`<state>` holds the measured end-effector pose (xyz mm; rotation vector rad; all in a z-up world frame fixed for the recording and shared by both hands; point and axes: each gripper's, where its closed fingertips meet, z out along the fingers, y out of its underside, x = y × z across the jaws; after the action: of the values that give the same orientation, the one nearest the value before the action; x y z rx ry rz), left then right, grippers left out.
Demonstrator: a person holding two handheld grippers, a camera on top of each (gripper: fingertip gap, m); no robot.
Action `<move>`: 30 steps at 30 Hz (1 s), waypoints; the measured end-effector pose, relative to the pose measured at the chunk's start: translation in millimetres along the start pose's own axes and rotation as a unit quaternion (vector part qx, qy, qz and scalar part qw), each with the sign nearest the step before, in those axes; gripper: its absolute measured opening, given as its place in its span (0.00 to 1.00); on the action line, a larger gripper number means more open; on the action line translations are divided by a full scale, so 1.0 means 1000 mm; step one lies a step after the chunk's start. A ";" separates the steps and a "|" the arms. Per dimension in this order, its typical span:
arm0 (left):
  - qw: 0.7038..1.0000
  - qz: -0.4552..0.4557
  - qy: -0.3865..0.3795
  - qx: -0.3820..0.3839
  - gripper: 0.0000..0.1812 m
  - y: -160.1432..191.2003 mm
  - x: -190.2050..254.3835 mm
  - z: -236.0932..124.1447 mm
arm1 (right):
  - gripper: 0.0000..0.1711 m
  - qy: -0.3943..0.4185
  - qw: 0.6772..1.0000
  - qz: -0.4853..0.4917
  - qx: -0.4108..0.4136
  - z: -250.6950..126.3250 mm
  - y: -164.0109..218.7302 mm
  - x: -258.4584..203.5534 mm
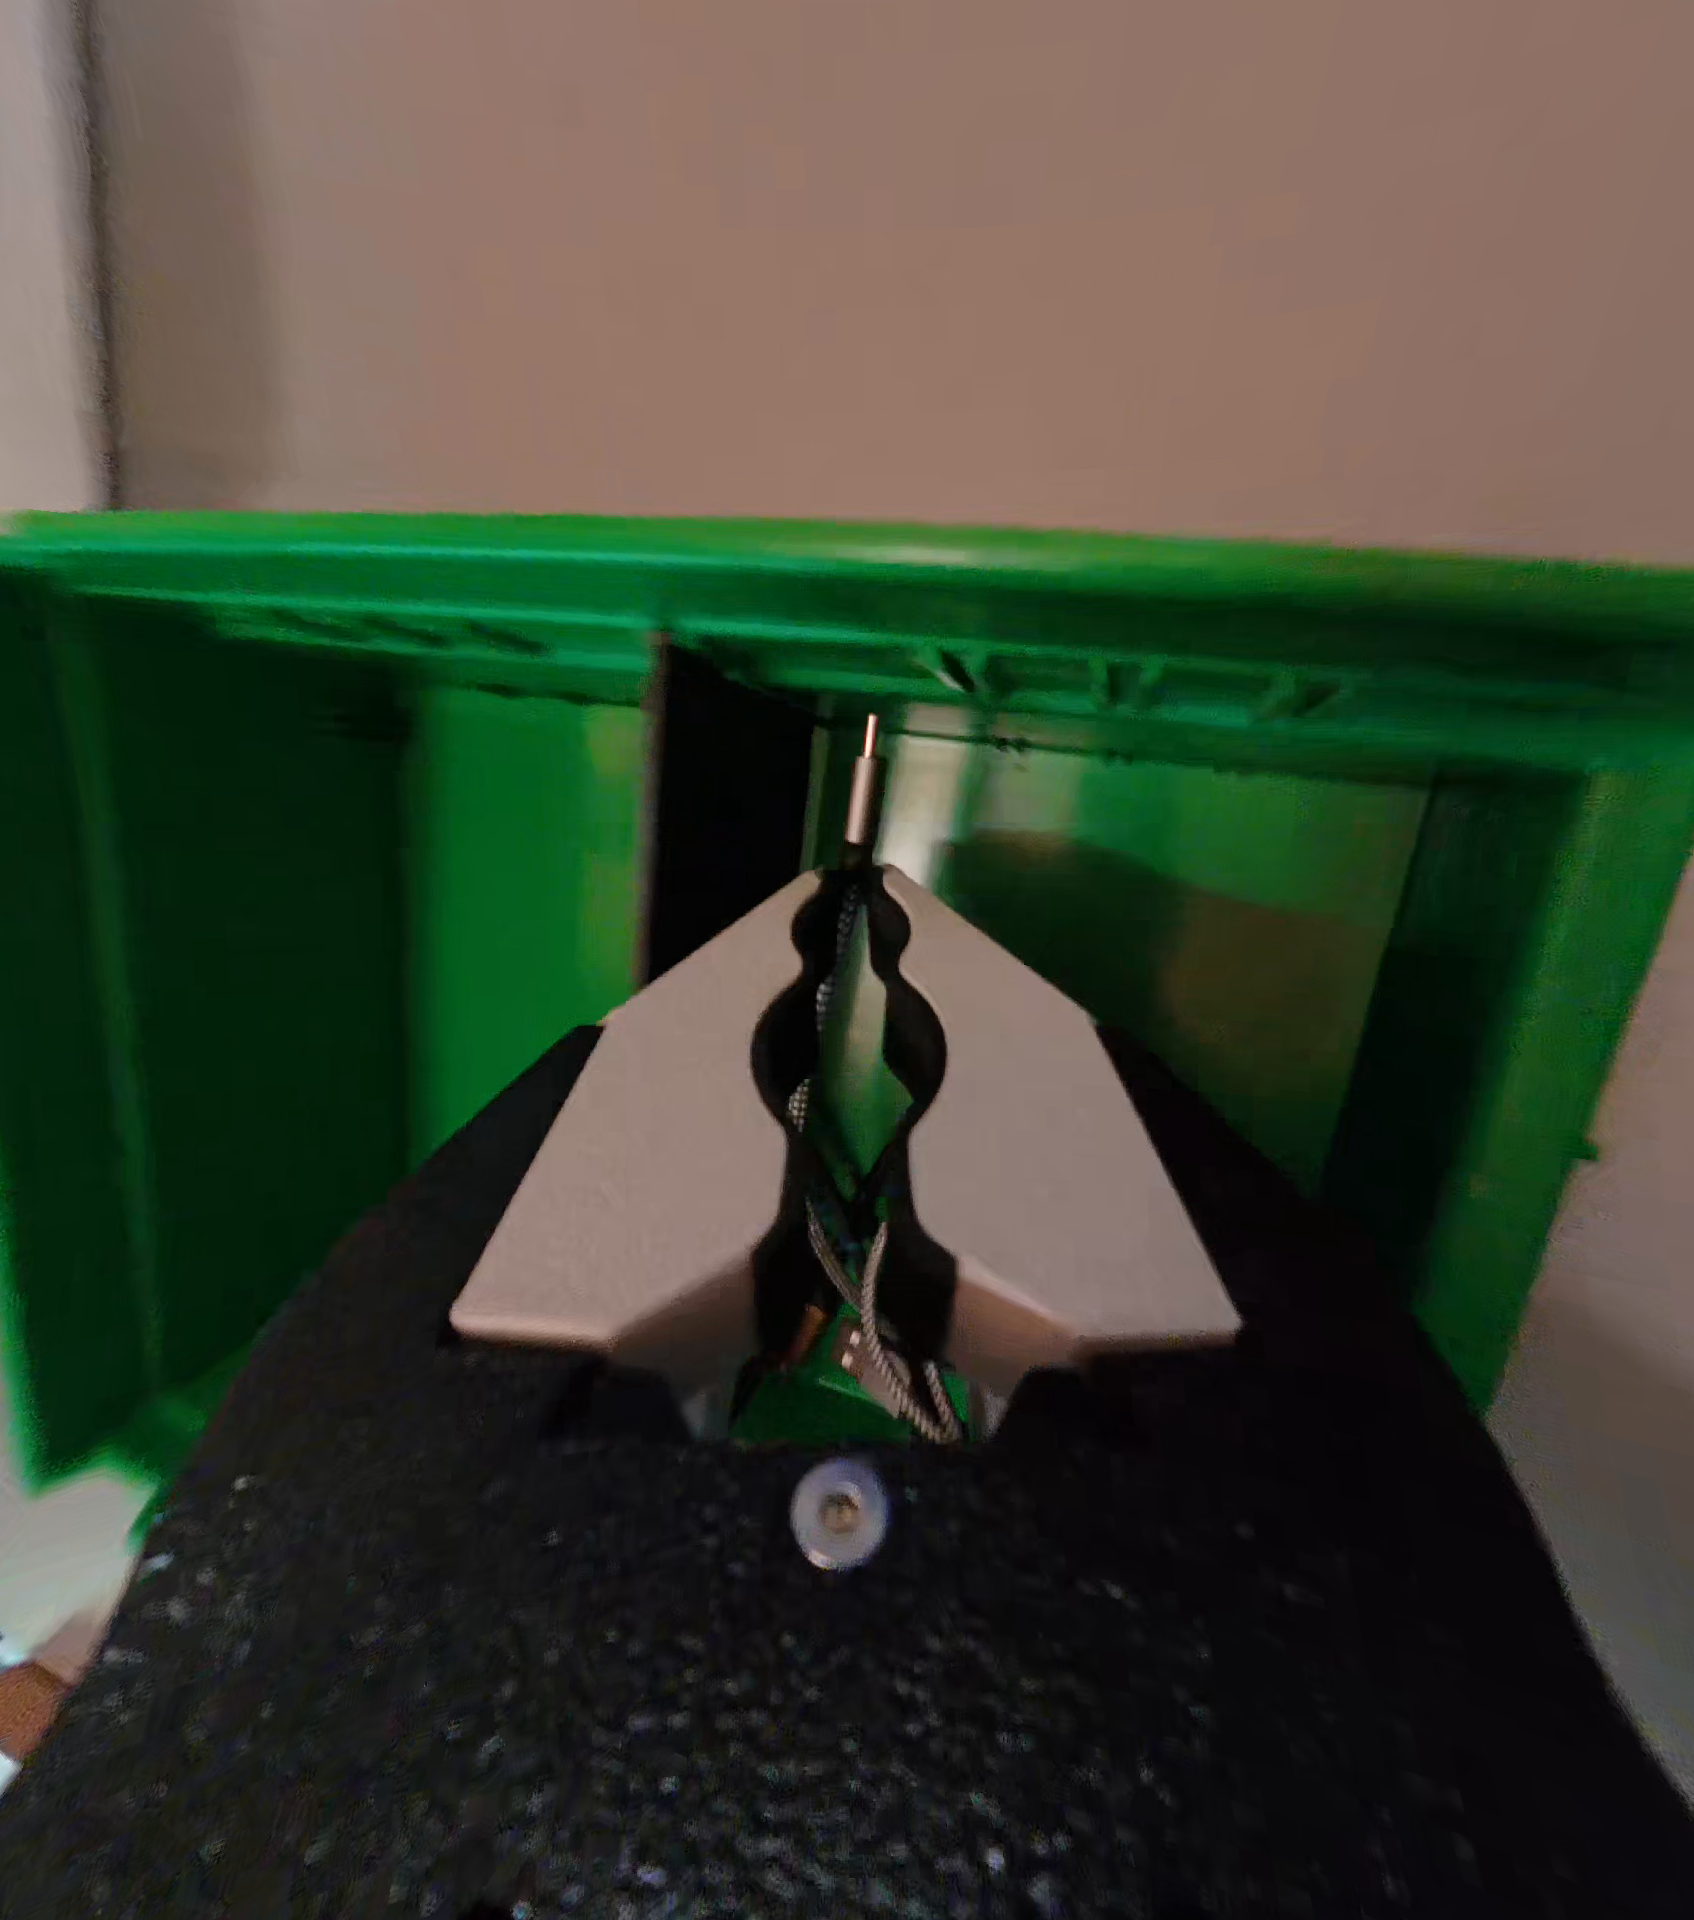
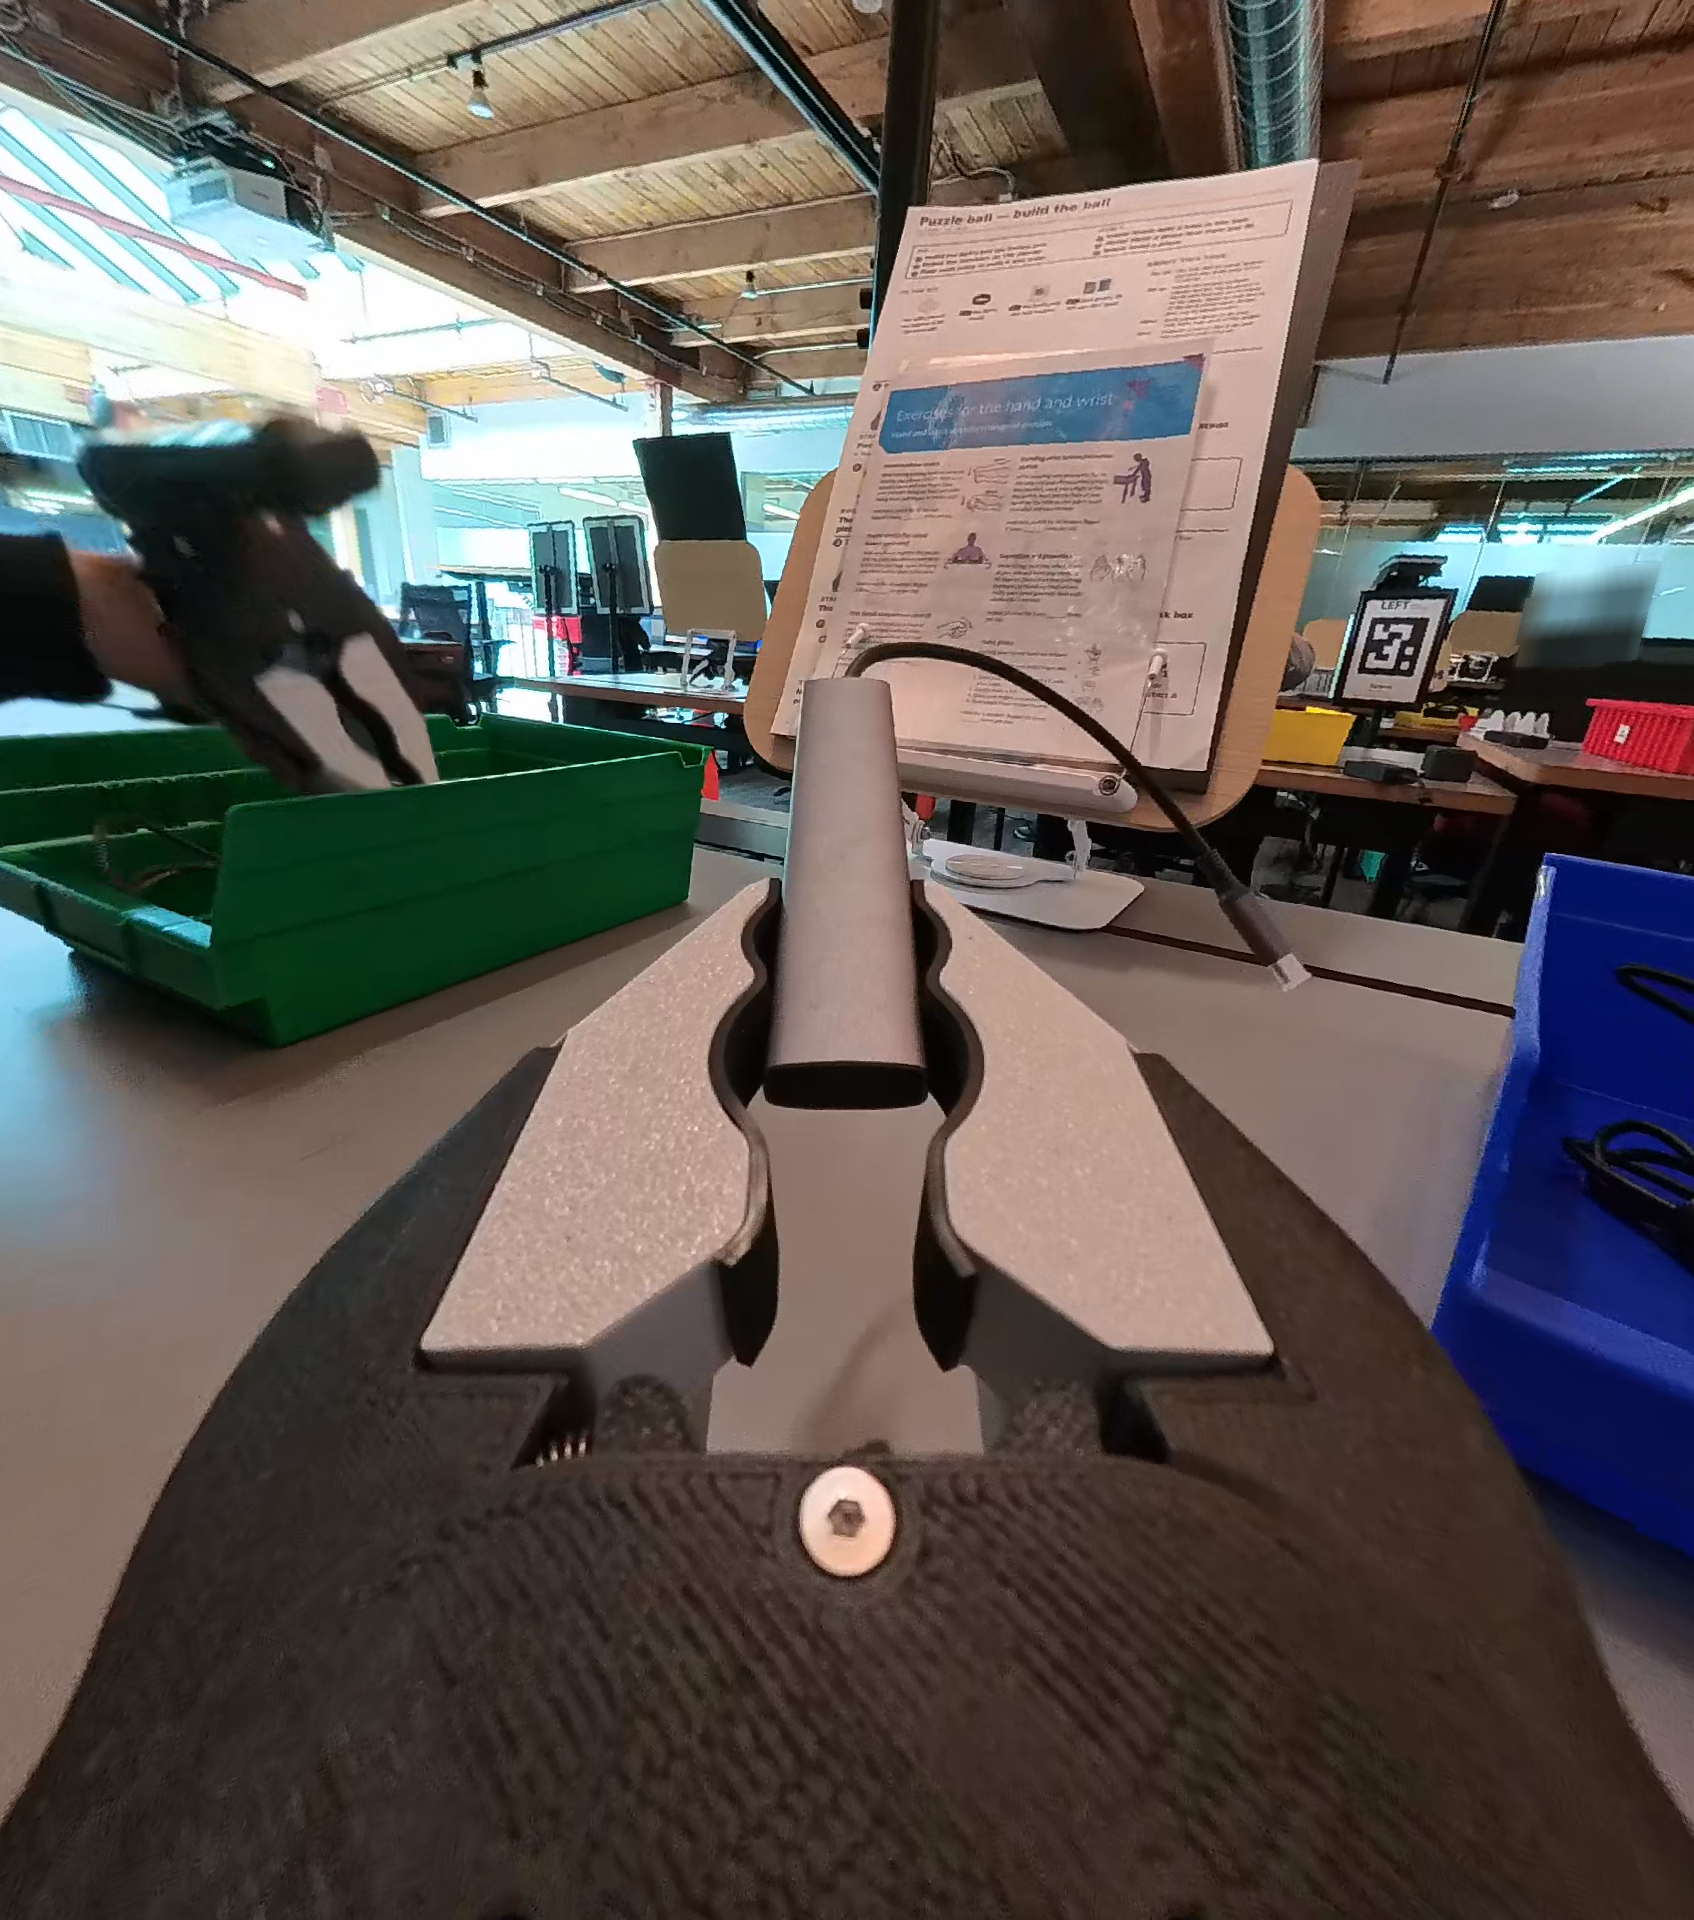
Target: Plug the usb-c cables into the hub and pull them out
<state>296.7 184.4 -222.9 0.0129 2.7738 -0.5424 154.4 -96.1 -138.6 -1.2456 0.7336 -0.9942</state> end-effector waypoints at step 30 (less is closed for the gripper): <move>0.814 -0.074 -0.248 0.520 0.01 -0.333 -0.037 -0.384 | 0.13 0.068 0.995 0.065 0.027 -0.036 -0.008 0.066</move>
<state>192.9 18.9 247.2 -0.0868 1.6872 -1.7370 148.3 -171.4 -134.0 -1.0766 0.8780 -0.9922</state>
